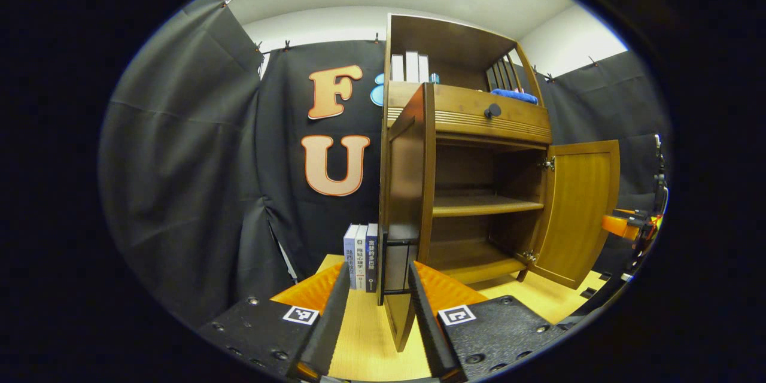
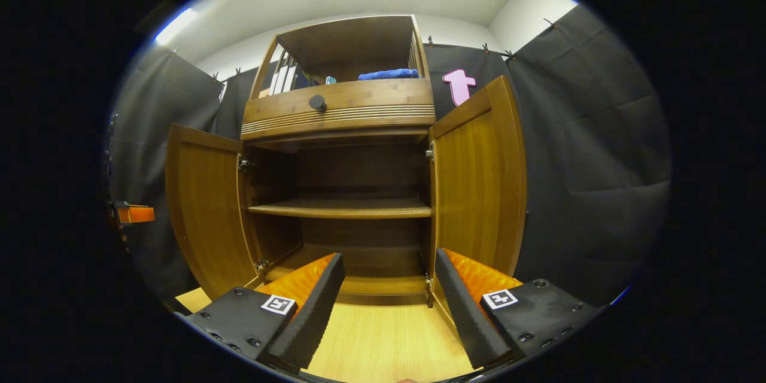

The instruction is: Open the right door of the double-door shoe cabinet with the right hand, and open the left door with the left hand.

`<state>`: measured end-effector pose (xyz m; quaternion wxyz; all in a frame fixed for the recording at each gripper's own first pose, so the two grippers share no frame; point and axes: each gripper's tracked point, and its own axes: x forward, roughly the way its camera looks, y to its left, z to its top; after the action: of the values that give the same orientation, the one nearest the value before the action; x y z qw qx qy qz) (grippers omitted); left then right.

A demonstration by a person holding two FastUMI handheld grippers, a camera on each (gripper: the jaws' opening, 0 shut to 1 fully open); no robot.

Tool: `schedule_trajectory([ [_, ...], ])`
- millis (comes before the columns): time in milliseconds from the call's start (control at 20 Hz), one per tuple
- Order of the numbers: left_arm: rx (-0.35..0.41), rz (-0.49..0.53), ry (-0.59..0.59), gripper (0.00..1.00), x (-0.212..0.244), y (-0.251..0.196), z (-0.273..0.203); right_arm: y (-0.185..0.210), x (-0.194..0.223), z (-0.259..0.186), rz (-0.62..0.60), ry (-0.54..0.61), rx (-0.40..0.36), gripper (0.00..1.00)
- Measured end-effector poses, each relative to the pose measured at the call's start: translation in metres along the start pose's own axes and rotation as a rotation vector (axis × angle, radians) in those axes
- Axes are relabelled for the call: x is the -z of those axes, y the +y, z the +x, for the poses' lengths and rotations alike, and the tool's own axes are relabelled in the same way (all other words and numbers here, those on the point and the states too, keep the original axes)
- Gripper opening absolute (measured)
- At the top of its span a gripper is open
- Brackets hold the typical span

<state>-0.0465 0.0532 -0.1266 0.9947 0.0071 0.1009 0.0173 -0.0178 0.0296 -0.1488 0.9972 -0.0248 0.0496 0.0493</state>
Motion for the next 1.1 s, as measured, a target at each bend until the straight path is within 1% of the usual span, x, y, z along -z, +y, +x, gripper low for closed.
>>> schedule_trajectory([
  [50,-0.003,-0.007,-0.009,0.58,-0.005,-0.003,-0.003,-0.002,-0.004,0.0,-0.002,-0.004,0.004,0.98],
  [200,0.014,0.006,-0.045,0.77,-0.024,-0.016,-0.012,-0.006,-0.01,-0.002,0.004,-0.008,0.011,0.98],
  [300,-0.002,0.029,-0.067,0.9,-0.035,-0.018,-0.014,-0.011,-0.016,-0.004,0.005,-0.013,0.021,0.98],
  [350,-0.005,0.033,-0.076,0.92,-0.041,-0.02,-0.017,-0.014,-0.02,-0.005,0.002,-0.018,0.026,0.98],
  [700,-0.048,0.019,-0.147,0.92,-0.08,-0.03,-0.024,-0.039,-0.05,-0.019,-0.027,-0.073,0.063,0.98],
  [1050,-0.042,0.017,-0.195,0.92,-0.104,-0.05,-0.022,-0.063,-0.066,-0.03,-0.049,-0.112,0.095,0.98],
  [1100,-0.038,0.016,-0.196,0.92,-0.104,-0.053,-0.022,-0.066,-0.065,-0.03,-0.047,-0.113,0.096,0.91],
])
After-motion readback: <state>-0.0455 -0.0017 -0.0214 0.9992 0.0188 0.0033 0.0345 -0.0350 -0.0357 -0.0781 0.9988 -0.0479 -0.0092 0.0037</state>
